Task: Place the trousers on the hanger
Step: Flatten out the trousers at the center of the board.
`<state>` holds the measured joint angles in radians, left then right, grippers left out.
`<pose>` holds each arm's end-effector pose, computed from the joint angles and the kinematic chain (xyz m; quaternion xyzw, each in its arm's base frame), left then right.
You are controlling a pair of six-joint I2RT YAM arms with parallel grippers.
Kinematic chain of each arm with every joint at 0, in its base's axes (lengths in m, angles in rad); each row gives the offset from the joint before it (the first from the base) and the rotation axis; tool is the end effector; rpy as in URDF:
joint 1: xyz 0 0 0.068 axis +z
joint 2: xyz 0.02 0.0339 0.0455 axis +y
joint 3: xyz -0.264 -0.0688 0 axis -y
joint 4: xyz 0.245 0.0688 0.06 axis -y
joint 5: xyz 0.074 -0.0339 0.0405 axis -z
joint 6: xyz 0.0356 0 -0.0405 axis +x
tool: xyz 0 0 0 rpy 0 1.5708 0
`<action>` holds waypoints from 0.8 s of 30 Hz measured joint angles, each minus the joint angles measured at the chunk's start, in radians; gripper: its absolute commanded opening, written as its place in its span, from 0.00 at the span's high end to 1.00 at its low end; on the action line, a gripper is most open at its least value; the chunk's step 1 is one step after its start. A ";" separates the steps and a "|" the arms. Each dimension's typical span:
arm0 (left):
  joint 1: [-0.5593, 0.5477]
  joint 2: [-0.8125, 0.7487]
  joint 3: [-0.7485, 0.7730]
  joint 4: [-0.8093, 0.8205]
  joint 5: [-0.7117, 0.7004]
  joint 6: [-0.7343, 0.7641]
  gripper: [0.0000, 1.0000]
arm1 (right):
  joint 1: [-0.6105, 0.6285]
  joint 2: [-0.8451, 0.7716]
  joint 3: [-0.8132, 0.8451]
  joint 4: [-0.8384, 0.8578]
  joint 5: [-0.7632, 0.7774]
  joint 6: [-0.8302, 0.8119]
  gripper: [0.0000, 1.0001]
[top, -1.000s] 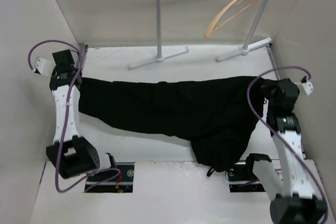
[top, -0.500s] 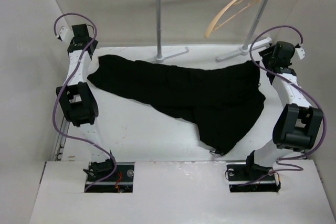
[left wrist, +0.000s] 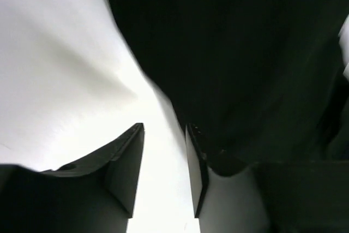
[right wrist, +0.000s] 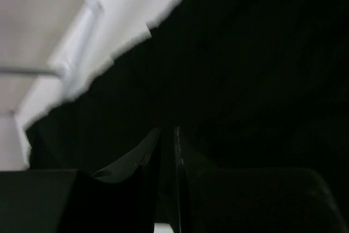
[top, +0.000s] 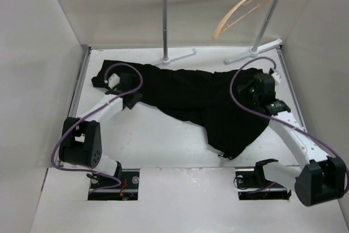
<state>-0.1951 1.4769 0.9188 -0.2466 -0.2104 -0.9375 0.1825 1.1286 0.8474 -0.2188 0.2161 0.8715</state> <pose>0.3058 -0.0529 0.2191 -0.3712 0.8453 -0.1172 0.3659 0.2517 0.0387 0.2896 0.3406 0.7862 0.1749 0.4850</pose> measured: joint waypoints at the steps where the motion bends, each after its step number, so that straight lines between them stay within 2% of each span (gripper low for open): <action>1: -0.051 0.001 -0.029 0.006 0.013 -0.018 0.71 | 0.031 -0.032 -0.046 -0.032 -0.004 0.003 0.70; 3: -0.142 0.002 -0.071 0.013 0.036 -0.055 0.77 | 0.083 -0.098 -0.126 -0.107 -0.008 0.006 0.66; 6: -0.226 0.008 -0.097 0.027 0.060 -0.102 0.75 | 0.167 -0.204 -0.204 -0.218 -0.013 0.016 0.61; 9: -0.259 0.048 -0.103 0.077 0.087 -0.142 0.68 | 0.270 -0.299 -0.250 -0.280 -0.014 0.040 0.59; 15: -0.297 0.150 -0.085 0.192 0.132 -0.212 0.68 | 0.344 -0.391 -0.302 -0.350 -0.007 0.103 0.53; 19: -0.309 0.185 -0.075 0.237 0.132 -0.248 0.89 | 0.343 -0.402 -0.325 -0.367 -0.003 0.120 0.44; 24: -0.311 0.181 -0.075 0.222 0.123 -0.262 0.96 | 0.336 -0.295 -0.323 -0.342 0.002 0.106 0.34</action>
<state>-0.5060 1.6577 0.8440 -0.0246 -0.0872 -1.1992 0.5190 0.8337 0.5240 -0.5610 0.2176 0.9779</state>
